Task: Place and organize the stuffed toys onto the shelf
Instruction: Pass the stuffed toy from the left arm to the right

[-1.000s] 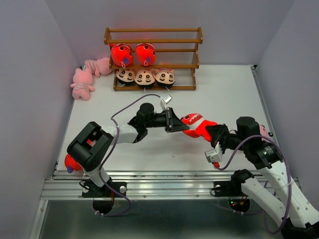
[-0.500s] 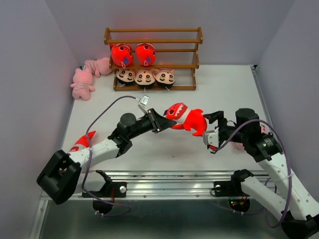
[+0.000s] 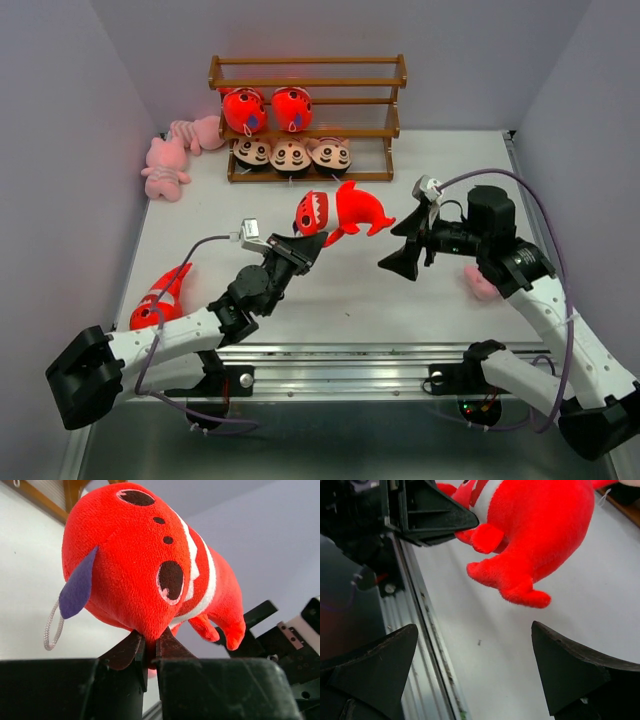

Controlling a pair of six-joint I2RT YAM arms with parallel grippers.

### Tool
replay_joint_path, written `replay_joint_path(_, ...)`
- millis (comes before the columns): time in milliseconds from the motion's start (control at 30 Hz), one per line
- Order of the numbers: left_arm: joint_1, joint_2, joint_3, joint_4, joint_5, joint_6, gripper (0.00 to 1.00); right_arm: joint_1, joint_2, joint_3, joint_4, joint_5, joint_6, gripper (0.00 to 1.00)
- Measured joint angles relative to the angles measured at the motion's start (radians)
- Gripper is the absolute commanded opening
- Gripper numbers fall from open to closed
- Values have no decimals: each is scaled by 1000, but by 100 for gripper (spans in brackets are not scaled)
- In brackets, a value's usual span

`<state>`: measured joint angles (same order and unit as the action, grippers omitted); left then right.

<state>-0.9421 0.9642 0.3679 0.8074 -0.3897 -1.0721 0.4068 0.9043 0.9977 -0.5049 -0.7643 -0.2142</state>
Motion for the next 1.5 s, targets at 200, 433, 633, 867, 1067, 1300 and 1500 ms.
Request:
replay_joint_path(200, -100, 58, 6, 100, -229, -9, 0, -29, 71, -120, 290, -31, 526, 100)
replay_joint_path(433, -190, 156, 42, 154, -352, -14, 0, -35, 160, -182, 541, -8, 852, 100)
replay_joint_path(633, -236, 217, 69, 202, -385, -21, 0, -35, 198, -178, 679, 33, 935, 100)
replay_joint_path(867, -287, 274, 91, 243, -401, -23, 0, -35, 235, -170, 707, 80, 950, 23)
replay_joint_path(1067, -298, 297, 91, 297, -404, -26, 0, -48, 235, -169, 719, 71, 936, 1)
replay_joint_path(1300, -302, 241, 21, 344, -325, 12, 79, -93, 234, -149, 728, -72, 868, 1)
replay_joint_path(1500, -299, -1, -110, 266, -206, 14, 85, -119, 235, -101, 715, -268, 752, 1)
